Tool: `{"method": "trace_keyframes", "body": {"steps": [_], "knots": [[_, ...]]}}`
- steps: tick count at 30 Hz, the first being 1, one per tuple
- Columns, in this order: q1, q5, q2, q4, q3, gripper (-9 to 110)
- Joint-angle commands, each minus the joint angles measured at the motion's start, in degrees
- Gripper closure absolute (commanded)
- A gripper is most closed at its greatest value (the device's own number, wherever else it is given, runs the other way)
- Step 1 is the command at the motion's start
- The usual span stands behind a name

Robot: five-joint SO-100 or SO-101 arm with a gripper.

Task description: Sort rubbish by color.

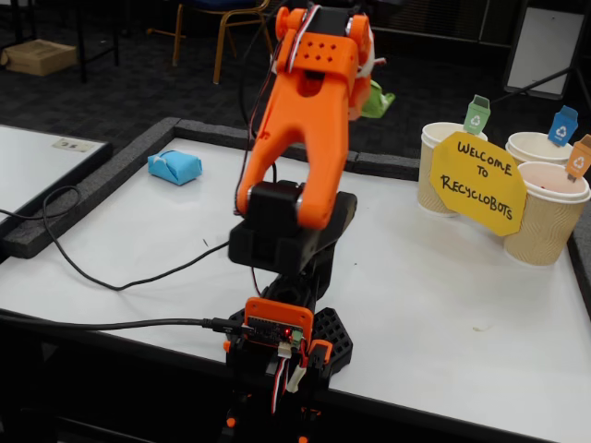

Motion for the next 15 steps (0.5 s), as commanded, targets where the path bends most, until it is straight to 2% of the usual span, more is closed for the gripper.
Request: {"method": "trace_keyframes", "body": {"steps": [1,10,15], "knots": [[4.3,-1.8,3.1,-1.9,-1.1,101],[17.6,-6.1,10.7,-2.5,3.4,101],[21.2,-6.2,13.8,-3.3,4.7,101]]}}
